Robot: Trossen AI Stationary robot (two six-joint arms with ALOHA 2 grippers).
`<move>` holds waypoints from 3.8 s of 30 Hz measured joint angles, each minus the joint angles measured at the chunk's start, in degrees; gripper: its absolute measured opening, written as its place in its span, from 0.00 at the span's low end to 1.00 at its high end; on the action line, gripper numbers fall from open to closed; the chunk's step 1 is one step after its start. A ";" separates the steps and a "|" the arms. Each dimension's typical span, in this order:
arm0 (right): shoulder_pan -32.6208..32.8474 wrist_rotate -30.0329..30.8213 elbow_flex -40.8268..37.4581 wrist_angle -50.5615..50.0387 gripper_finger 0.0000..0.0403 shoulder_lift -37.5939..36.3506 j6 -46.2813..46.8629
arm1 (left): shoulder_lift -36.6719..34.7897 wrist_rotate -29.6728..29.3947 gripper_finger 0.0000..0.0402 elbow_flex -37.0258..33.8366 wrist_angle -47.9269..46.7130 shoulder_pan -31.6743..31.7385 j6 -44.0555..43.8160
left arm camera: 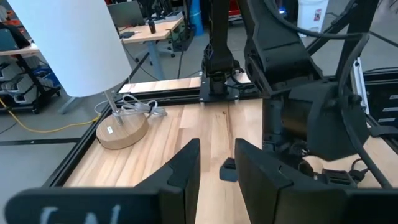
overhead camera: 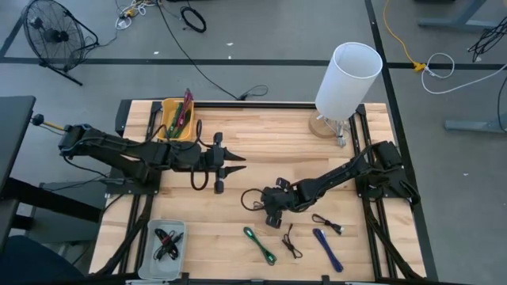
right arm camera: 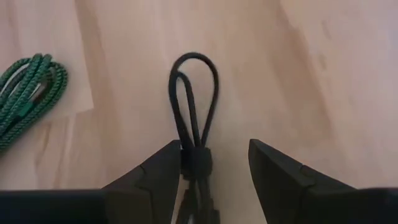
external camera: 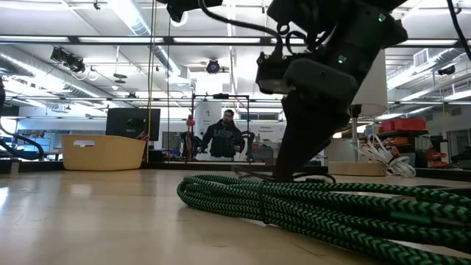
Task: Pick & Place USB Port
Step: Put the black charger cable into the gray bin
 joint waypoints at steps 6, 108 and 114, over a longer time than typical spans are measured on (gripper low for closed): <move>0.07 -1.08 -0.10 -0.69 0.47 0.86 0.02 | 0.00 0.01 0.26 0.00 0.24 0.00 -0.09; -4.11 15.72 -1.65 31.62 0.28 -23.14 -36.06 | 0.02 4.50 0.02 0.01 9.01 -0.44 -2.22; -4.11 15.72 -1.65 31.80 0.36 -23.14 -37.32 | -0.06 2.46 0.02 0.04 3.16 -0.44 -4.07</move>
